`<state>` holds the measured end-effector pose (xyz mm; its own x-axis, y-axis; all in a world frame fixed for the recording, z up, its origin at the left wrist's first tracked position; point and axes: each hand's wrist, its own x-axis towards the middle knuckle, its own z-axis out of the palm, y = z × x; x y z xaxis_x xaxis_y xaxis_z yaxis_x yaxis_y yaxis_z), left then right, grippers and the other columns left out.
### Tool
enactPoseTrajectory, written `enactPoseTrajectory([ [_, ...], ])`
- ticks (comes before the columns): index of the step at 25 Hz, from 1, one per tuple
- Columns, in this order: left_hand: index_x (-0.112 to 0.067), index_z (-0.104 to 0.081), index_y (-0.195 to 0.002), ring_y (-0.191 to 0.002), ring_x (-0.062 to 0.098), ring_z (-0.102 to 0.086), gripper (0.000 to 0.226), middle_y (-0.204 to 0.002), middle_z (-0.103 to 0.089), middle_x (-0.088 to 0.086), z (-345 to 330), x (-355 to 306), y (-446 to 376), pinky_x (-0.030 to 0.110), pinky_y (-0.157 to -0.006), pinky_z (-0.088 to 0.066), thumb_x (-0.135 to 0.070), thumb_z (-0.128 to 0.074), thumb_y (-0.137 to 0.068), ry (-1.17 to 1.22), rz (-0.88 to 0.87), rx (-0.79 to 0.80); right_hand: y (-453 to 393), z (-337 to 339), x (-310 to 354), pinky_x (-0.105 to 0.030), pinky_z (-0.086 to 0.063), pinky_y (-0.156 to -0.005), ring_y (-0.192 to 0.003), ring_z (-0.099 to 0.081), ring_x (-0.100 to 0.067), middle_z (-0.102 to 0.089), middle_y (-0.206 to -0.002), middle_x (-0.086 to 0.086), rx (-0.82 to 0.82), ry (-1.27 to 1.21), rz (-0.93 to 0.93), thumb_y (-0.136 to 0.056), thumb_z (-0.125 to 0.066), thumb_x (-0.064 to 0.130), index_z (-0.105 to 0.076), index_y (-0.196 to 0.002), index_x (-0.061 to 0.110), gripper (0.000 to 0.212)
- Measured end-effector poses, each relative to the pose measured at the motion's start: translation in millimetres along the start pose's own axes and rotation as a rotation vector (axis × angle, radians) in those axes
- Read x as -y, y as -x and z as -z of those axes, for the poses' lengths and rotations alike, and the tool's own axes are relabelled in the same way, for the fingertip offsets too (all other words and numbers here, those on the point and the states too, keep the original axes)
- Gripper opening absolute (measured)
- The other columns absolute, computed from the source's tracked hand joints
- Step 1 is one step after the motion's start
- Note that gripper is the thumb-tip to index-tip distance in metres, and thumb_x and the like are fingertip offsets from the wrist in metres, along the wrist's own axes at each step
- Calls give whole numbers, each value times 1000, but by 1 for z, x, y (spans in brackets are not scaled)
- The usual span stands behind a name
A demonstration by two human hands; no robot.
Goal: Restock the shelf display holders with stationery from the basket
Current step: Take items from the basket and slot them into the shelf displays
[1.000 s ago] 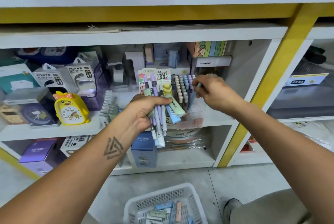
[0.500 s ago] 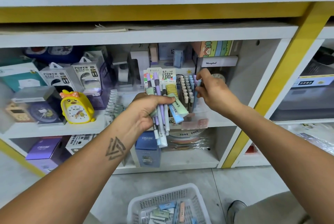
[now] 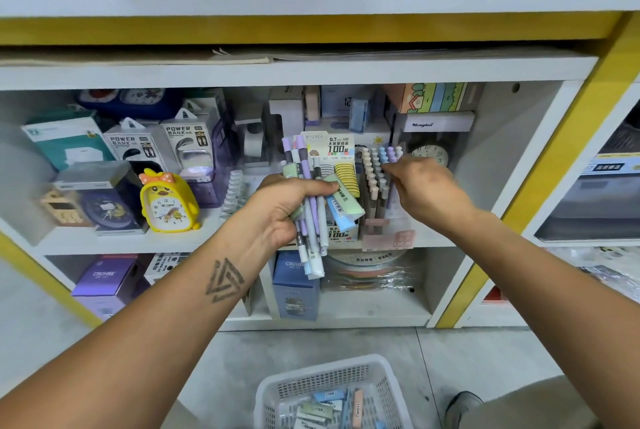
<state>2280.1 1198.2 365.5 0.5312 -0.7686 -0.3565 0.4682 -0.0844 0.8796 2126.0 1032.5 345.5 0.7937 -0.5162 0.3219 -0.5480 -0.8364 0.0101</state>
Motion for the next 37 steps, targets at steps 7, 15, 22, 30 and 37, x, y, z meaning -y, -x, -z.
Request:
enactPoseTrajectory([
  [7, 8, -69, -90, -67, 31, -74, 13, -82, -74, 22, 22, -15, 7, 42, -53, -61, 12, -71, -78, 33, -29, -51, -9, 28, 73, -29, -54, -52, -61, -70, -22, -74, -73, -6, 327, -1197, -226, -93, -70, 29, -62, -108, 14, 22],
  [15, 10, -66, -114, -96, 35, -72, 38, -109, -71, 24, 69, -39, 14, 47, -83, -60, 10, -73, -77, 14, -76, -180, -30, 19, 124, -22, -58, -56, -66, -74, -27, -74, -88, -25, 389, -1690, -346, -94, -62, -1, -61, -107, 1, 13],
  [22, 11, -65, -111, -84, 35, -74, 38, -103, -72, 25, 123, -59, 16, 48, -68, -62, 11, -74, -75, 9, -120, -334, -53, 7, 143, -32, -55, -65, -65, -69, -15, -66, -74, -6, 196, -925, -190, -101, -54, 11, -63, -114, 21, 18],
  [30, 8, -66, -98, -49, 28, -69, 23, -64, -71, 19, 159, -65, 20, 38, -42, -54, 11, -73, -77, 25, -98, -347, -72, -8, 155, -21, -59, -64, -71, -76, -24, -76, -77, -12, 159, -1306, -231, -95, -61, -3, -66, -104, 2, 11],
  [37, 6, -65, -83, -73, 35, -74, 15, -89, -74, 24, 164, -63, 12, 44, -53, -60, 17, -71, -74, 72, -133, -335, -100, -30, 161, -25, -51, -79, -85, -65, -16, -70, -97, 1, -175, -624, -20, -95, -65, 12, -70, -107, 14, 14],
])
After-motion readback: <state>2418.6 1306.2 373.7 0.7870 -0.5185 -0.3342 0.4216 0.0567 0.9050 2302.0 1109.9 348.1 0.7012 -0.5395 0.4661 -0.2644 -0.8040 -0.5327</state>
